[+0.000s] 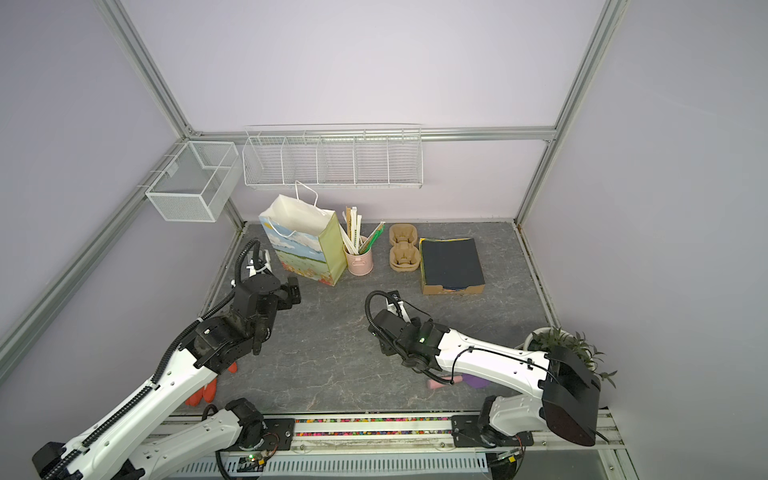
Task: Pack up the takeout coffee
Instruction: 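Lower the black lid onto the green paper cup with the right gripper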
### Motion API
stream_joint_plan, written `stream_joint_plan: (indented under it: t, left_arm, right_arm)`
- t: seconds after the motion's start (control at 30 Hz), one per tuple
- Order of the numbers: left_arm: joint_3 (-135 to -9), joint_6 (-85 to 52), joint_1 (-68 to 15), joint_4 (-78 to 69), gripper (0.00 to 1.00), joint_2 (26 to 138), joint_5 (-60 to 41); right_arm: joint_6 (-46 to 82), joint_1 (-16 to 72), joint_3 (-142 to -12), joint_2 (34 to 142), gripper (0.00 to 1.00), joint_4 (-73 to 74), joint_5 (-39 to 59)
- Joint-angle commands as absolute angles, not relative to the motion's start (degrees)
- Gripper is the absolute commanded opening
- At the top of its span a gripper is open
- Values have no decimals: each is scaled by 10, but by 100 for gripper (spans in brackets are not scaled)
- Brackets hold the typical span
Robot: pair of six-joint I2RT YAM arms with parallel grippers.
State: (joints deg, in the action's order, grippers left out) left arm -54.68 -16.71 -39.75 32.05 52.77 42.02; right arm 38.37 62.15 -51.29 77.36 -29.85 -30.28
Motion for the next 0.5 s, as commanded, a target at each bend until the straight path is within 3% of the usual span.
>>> stream_joint_plan:
  t: [0.0,0.47]
  left_arm:
    - [-555,-169,-395,335,94,533,416]
    - [-556,-169,-395,335,95,534,411]
  right_arm:
    - [399,623,-460,850,73,-405,-226]
    - [323,607,-563,810,79,-443,-245]
